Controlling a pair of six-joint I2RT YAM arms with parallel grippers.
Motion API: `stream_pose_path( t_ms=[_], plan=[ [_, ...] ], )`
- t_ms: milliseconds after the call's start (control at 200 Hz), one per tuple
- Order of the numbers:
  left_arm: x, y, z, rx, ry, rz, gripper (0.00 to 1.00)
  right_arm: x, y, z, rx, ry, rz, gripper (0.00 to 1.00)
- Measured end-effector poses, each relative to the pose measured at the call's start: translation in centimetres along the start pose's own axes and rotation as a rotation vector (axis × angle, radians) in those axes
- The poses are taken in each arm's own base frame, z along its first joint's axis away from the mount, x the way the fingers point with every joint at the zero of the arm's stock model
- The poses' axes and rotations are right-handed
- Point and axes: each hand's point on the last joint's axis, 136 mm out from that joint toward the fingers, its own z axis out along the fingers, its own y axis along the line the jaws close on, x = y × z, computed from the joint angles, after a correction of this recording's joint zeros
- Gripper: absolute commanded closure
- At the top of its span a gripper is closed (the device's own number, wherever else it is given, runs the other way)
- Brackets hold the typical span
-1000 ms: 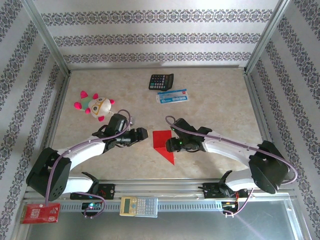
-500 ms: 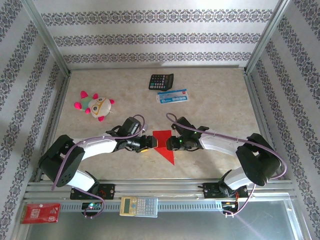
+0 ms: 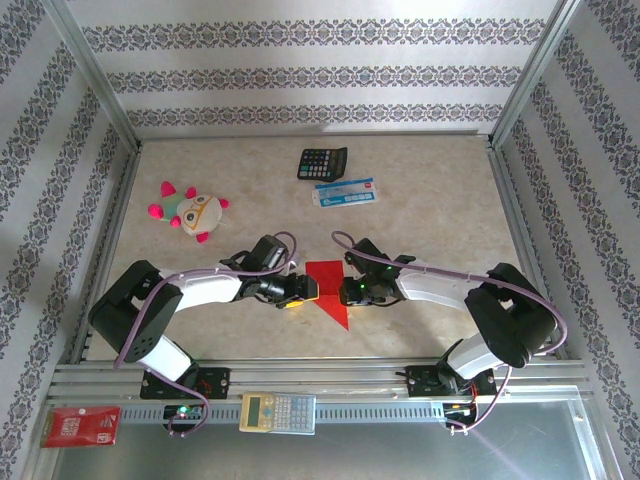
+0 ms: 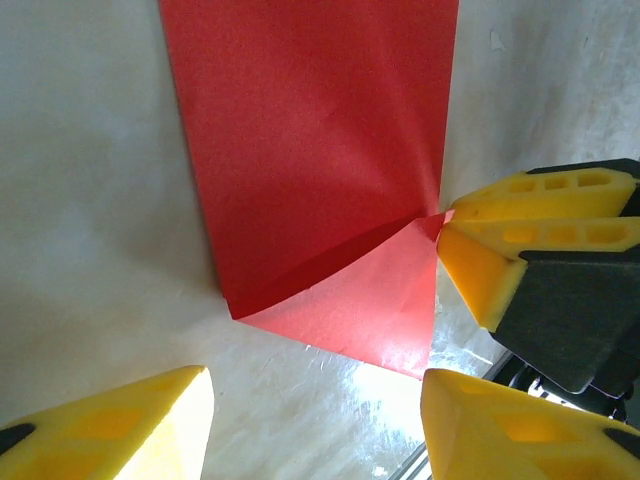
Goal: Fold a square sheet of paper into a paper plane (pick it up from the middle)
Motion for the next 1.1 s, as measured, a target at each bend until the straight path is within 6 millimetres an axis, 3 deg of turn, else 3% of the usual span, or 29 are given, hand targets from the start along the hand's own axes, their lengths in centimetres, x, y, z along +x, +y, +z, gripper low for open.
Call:
stream_pose_path(
  t_ms=[350, 884, 1104],
  plan=[
    [-0.6, -0.3, 1.1, 0.013, 0.019, -0.022, 0.46, 0.0, -0.4, 0.2, 0.009, -0.010, 0.006, 0.84],
    [-2.1, -2.2, 1.0, 0.101, -0.037, -0.035, 0.46, 0.0, -0.5, 0.2, 0.013, -0.018, 0.019, 0.87],
    [-2.0, -1.8, 1.2, 0.127, -0.055, -0.074, 0.49, 0.0, -0.5, 0.2, 0.014, -0.019, 0.018, 0.88]
  ],
)
